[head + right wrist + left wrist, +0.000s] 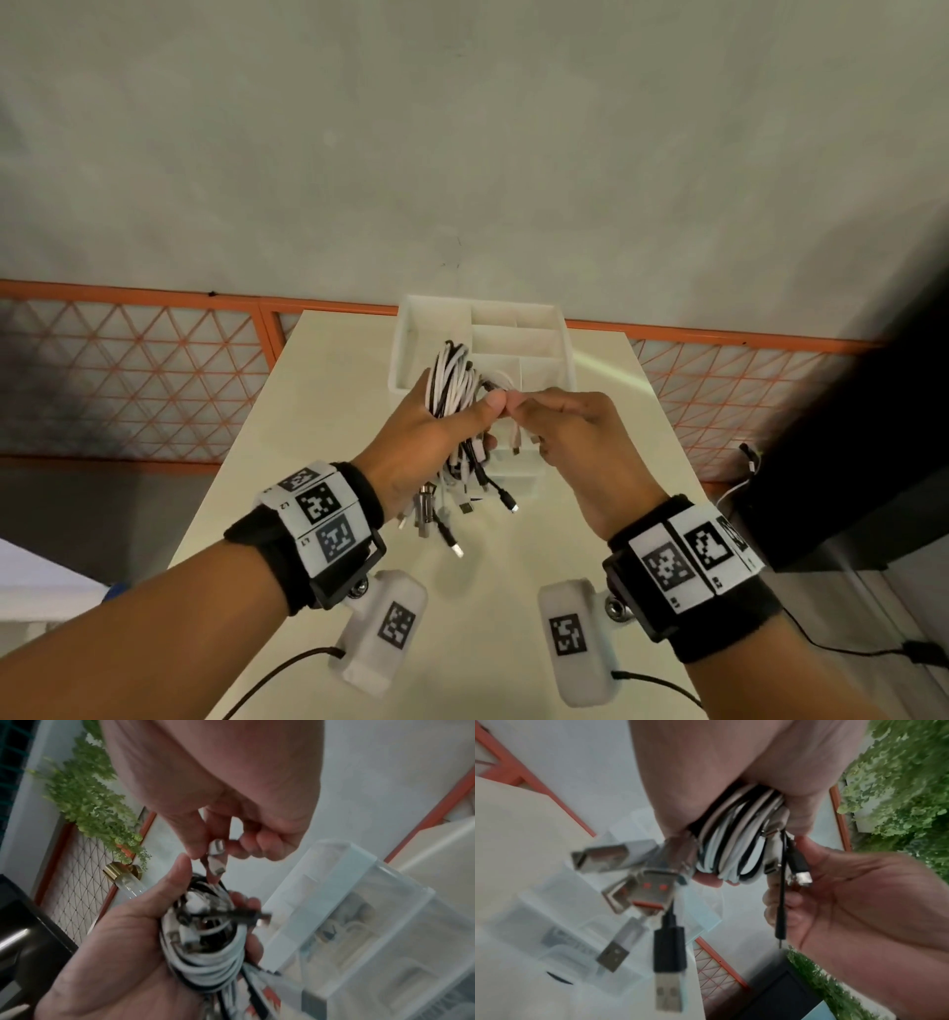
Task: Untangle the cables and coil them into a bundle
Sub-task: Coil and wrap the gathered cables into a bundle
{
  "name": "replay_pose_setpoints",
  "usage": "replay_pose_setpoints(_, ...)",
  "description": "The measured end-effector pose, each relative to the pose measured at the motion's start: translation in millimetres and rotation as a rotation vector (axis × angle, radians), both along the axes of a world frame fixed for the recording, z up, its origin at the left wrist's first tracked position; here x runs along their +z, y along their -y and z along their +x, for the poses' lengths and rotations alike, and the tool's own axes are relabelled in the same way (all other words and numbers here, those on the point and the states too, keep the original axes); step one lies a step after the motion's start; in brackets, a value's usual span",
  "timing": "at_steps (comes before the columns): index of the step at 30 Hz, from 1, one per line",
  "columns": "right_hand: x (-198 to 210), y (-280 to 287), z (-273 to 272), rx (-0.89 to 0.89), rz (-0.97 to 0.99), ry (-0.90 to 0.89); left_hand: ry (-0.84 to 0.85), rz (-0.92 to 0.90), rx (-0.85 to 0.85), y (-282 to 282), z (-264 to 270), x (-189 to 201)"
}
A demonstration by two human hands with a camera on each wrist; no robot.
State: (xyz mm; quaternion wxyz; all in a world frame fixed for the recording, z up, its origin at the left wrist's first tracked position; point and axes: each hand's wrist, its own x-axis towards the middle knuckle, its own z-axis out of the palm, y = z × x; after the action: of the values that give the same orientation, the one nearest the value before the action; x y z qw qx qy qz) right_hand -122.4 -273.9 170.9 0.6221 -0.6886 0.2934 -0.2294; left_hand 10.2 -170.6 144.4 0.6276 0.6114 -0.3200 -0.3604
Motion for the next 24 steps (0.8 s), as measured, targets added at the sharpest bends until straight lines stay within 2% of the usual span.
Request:
replay_pose_setpoints(4,-1,-2,8,-0.030,0.209,0.145,0.021,-0.087,-0.029,2,-4,4)
replay_pose_setpoints(7,-2,-5,12,0.035,0.214,0.197,0.021,-0.103,-0.030,4,-3,4)
replay_pose_setpoints(11,-4,-3,12,0.061,0.113,0.161,0.023,-0.157,-0.096,1,-2,6)
replay_pose_setpoints(14,-6,-4,14,-0.003,0.024,0.148,0.023,-0.163,-0.140,1,-7,7)
replay_pose_setpoints(16,-6,-8,14,-0.027,-0.069,0.112,0.021,-0.155,-0.101,3,-8,7)
replay_pose_setpoints(20,-6,-11,10,0.042,-0.367,-0.022,0.016,-0.086,0.004,6,-1,2)
replay_pose_setpoints(24,-6,-5,8,0.079,-0.268,-0.032,0.004,-0.064,-0.015,6,-4,1)
